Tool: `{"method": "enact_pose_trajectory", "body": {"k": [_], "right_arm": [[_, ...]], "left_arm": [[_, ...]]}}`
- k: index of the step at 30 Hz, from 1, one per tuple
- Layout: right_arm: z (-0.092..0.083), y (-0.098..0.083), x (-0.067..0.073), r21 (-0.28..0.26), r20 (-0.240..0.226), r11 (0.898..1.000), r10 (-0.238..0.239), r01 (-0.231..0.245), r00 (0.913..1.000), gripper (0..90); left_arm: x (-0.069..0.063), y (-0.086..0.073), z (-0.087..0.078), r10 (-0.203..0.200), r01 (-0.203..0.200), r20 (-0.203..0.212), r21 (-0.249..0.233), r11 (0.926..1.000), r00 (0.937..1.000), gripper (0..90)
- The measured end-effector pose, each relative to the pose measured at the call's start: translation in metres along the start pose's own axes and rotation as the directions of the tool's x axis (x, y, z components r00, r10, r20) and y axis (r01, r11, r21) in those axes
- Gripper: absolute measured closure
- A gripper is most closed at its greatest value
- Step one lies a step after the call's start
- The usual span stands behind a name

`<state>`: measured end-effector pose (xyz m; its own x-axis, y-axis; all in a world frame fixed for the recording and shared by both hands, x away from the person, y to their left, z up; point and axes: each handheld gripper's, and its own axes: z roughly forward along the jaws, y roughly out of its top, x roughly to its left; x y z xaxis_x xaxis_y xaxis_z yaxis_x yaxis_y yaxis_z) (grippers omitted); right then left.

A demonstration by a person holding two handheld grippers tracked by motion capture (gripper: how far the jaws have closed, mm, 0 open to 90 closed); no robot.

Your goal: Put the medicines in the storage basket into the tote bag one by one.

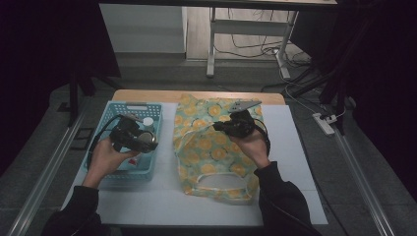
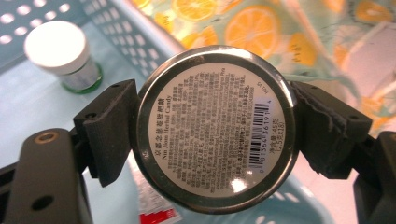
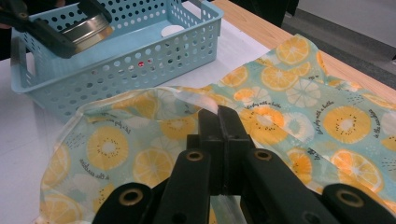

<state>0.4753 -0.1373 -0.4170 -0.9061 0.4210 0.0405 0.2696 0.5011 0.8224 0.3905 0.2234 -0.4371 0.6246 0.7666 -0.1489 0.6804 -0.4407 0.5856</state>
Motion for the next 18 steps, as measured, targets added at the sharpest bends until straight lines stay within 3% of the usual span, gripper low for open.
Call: {"method": "enact_pose_trajectory", "body": {"k": [8, 18], "right_arm": [[0.000, 0.000, 0.000, 0.000, -0.002, 1.000, 0.001, -0.001, 1.0000, 90.0], [0.000, 0.000, 0.000, -0.004, -0.001, 1.000, 0.005, -0.005, 1.0000, 90.0]], "left_arm": [[-0.019, 0.007, 0.000, 0.045, -0.044, 0.027, -0.014, 0.9989, 0.9986, 20.0], [-0.043, 0.018, 0.005, 0.101, -0.099, 0.072, -0.034, 0.9945, 0.9923, 20.0]]}}
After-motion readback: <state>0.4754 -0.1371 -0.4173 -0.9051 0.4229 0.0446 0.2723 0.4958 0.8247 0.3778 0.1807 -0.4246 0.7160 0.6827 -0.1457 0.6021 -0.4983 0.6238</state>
